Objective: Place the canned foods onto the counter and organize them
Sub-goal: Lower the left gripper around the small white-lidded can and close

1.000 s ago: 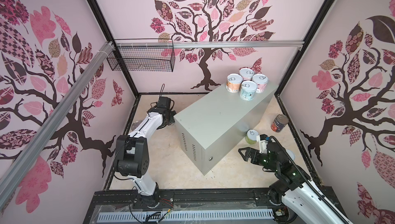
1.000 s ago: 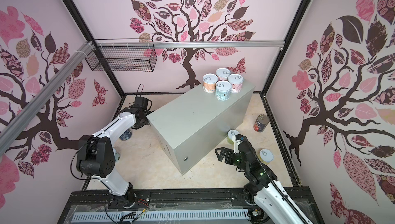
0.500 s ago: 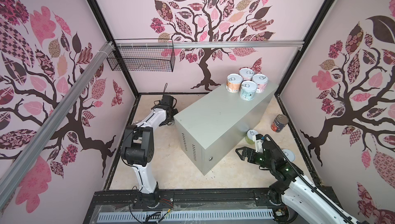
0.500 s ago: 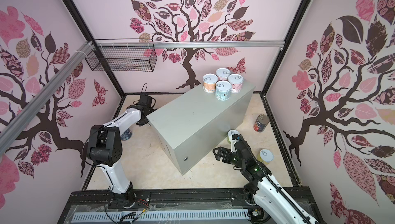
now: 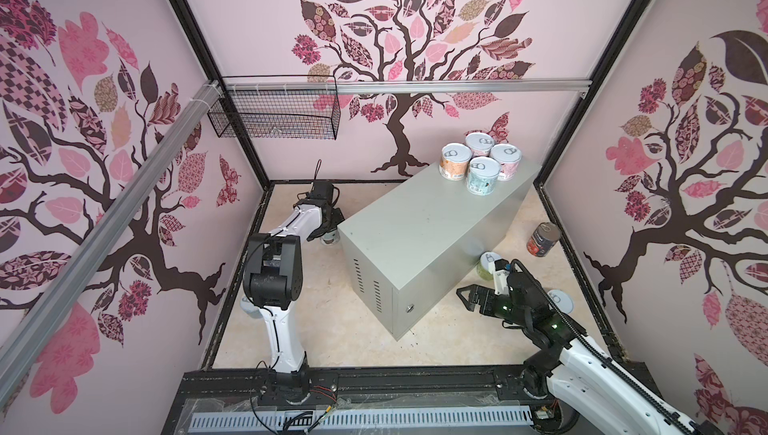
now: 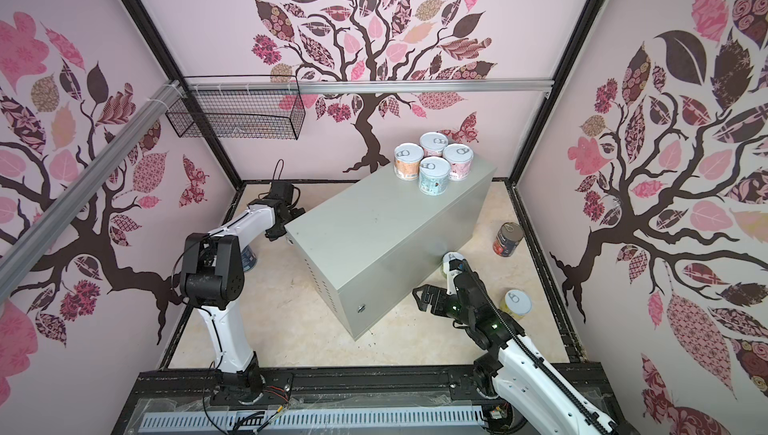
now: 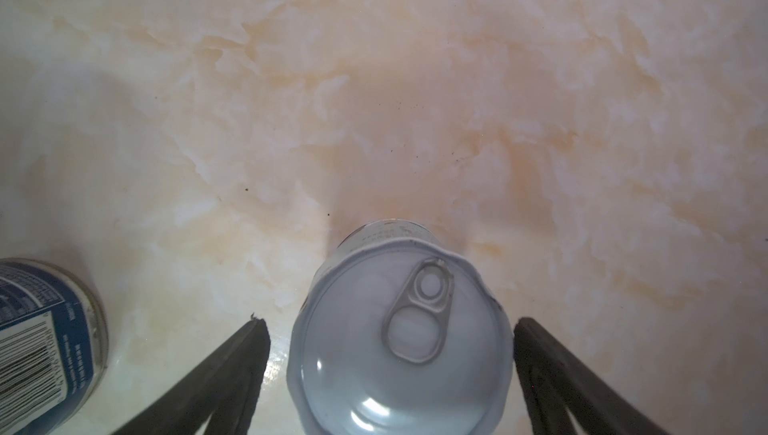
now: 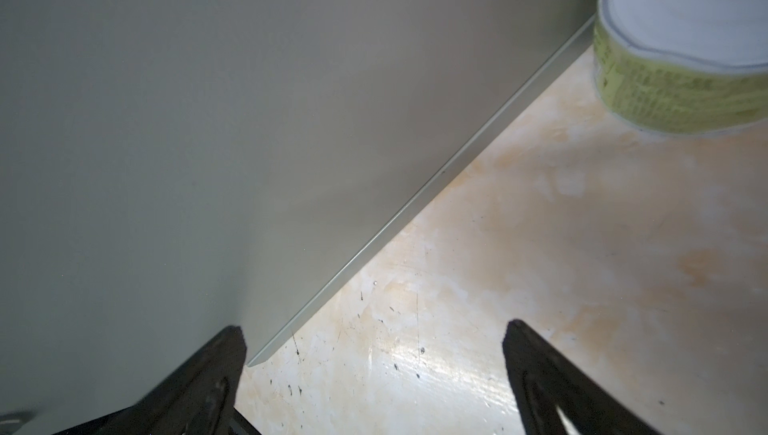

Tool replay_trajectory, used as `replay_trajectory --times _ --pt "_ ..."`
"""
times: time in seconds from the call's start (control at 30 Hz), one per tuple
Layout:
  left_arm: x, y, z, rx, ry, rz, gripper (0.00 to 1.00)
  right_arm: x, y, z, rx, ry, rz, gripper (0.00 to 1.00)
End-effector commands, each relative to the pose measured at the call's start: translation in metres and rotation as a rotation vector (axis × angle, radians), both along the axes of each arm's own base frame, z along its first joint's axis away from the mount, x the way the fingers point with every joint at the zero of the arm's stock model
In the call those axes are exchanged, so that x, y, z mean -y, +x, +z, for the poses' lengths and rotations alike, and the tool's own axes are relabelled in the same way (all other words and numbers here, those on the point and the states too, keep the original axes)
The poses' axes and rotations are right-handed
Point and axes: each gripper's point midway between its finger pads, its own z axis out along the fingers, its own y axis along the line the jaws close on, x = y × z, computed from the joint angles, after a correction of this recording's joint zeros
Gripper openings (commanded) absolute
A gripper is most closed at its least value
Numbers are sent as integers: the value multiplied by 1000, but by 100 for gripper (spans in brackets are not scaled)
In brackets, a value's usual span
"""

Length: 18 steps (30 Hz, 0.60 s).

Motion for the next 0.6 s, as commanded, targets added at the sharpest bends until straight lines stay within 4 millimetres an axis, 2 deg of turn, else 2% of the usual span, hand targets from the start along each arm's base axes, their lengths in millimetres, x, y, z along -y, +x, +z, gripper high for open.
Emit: replay_trajectory --times 0.0,0.2,0.4,0.57 --pt "-1 7 2 2 10 -10 94 1 4 4 28 -9 0 100" --pt "1 9 -7 -17 2 -14 91 0 5 1 25 -9 4 100" --pt "3 9 -12 -26 -10 -18 83 0 5 0 28 -11 5 100" --pt "5 9 -11 -25 -18 -20 69 0 6 -1 30 -12 6 100"
